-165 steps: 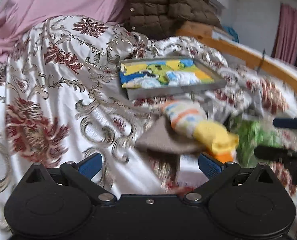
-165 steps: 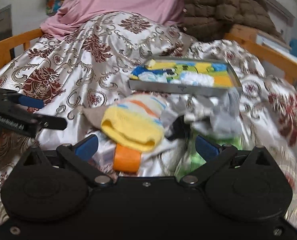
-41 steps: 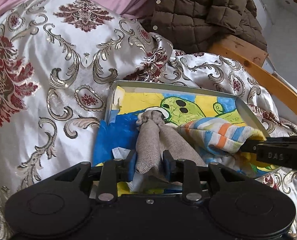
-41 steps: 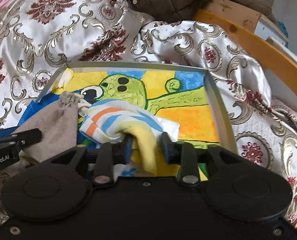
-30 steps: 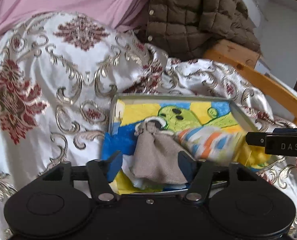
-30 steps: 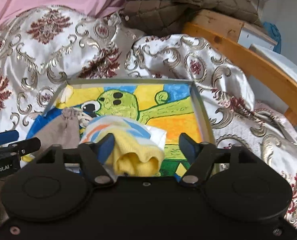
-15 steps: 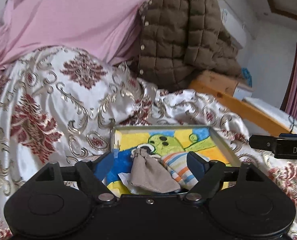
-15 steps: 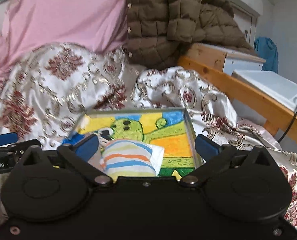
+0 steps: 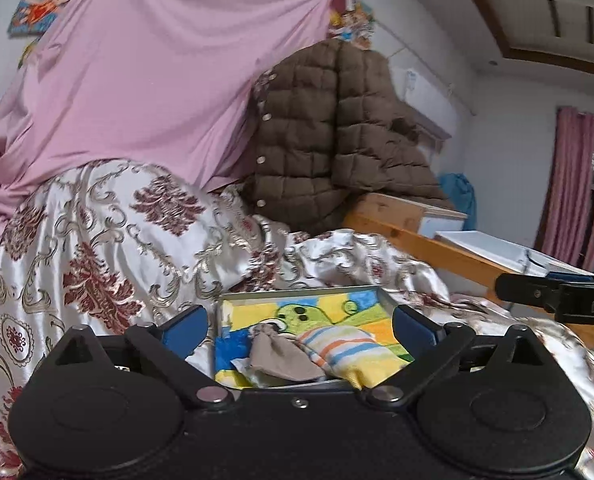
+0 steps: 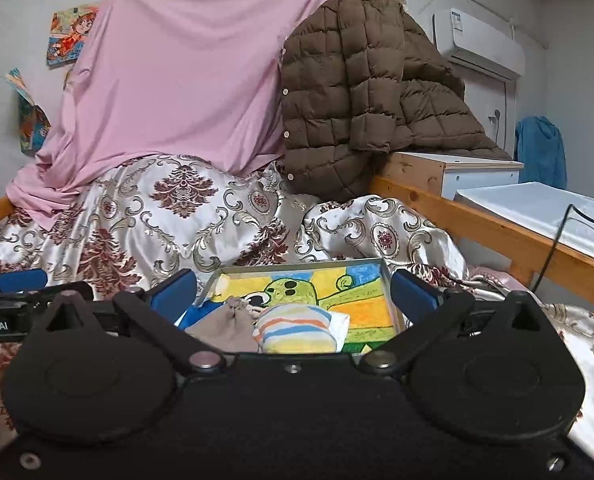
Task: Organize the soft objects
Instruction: 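Withdraw both tools from the tray toward the orange strap and bead jar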
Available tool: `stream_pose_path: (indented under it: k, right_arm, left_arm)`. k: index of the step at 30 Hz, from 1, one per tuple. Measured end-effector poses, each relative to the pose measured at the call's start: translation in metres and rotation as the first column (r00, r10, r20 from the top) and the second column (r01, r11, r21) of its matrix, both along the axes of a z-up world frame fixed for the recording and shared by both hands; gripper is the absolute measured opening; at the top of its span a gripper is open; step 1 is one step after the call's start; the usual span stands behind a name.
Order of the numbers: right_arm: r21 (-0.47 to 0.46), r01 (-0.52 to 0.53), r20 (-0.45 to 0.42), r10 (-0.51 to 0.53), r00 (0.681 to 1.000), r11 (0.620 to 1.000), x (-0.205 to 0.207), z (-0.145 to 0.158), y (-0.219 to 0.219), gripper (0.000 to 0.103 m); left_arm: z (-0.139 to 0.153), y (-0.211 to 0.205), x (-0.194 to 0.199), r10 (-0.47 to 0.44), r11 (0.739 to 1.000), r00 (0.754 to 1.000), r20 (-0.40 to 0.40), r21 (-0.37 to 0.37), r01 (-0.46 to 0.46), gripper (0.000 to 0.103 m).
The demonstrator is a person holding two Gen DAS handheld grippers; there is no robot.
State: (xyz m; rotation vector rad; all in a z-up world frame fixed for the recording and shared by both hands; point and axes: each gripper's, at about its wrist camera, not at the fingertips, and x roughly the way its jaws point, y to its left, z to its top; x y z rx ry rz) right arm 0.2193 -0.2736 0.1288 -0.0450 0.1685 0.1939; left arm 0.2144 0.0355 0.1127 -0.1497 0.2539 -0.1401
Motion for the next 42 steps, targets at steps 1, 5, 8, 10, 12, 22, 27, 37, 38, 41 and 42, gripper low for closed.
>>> stream_pose_path:
  k: [1,5,8,10,12,22,27,37,38,41,42]
  right_arm:
    - [-0.003,-0.002,0.002,0.002,1.0,1.0,-0.008,0.001,-0.002,0.102]
    - [-0.028,-0.013,0.013,0.013,1.0,1.0,-0.041,0.005,-0.005,0.102]
    - [-0.046,-0.019,0.025,0.02,0.999,0.999,-0.065,0.008,-0.008,0.102]
    - [-0.058,-0.021,0.037,0.023,0.999,0.998,-0.079,0.011,-0.008,0.102]
    - [-0.061,-0.021,0.041,0.023,0.999,0.998,-0.091,0.013,-0.009,0.102]
    - [-0.115,-0.013,-0.002,0.012,1.0,0.993,-0.157,-0.006,-0.01,0.102]
    - [-0.141,-0.012,-0.035,0.007,0.999,0.99,-0.19,-0.019,-0.007,0.102]
    - [-0.231,0.024,-0.149,-0.06,0.987,0.973,-0.231,-0.069,0.008,0.102]
    - [-0.226,0.026,-0.164,-0.065,0.984,0.974,-0.236,-0.076,0.006,0.102]
    - [-0.215,0.04,-0.208,-0.085,0.974,0.976,-0.245,-0.101,0.004,0.102]
    - [-0.214,0.045,-0.218,-0.092,0.972,0.976,-0.247,-0.11,0.001,0.102]
  left_arm:
    - [0.002,-0.003,-0.007,-0.011,1.0,1.0,0.005,0.008,0.011,0.099]
    - [0.005,-0.011,-0.029,-0.039,0.999,0.999,0.024,0.026,0.038,0.099]
    - [0.006,-0.015,-0.046,-0.063,0.997,0.998,0.03,0.037,0.062,0.099]
    - [0.006,-0.018,-0.057,-0.084,0.995,0.996,0.029,0.056,0.083,0.099]
    - [0.006,-0.02,-0.068,-0.1,0.993,0.995,0.027,0.071,0.098,0.101]
    - [-0.002,-0.028,-0.121,-0.168,0.978,0.986,0.021,0.132,0.164,0.102]
    - [-0.012,-0.031,-0.141,-0.196,0.97,0.981,0.003,0.149,0.193,0.102]
    - [-0.049,-0.04,-0.166,-0.267,0.931,0.959,-0.092,0.232,0.282,0.102]
    - [-0.052,-0.041,-0.167,-0.27,0.928,0.958,-0.1,0.237,0.287,0.102]
    - [-0.065,-0.042,-0.17,-0.279,0.922,0.951,-0.136,0.241,0.305,0.102]
    - [-0.068,-0.042,-0.17,-0.28,0.92,0.949,-0.146,0.24,0.309,0.102]
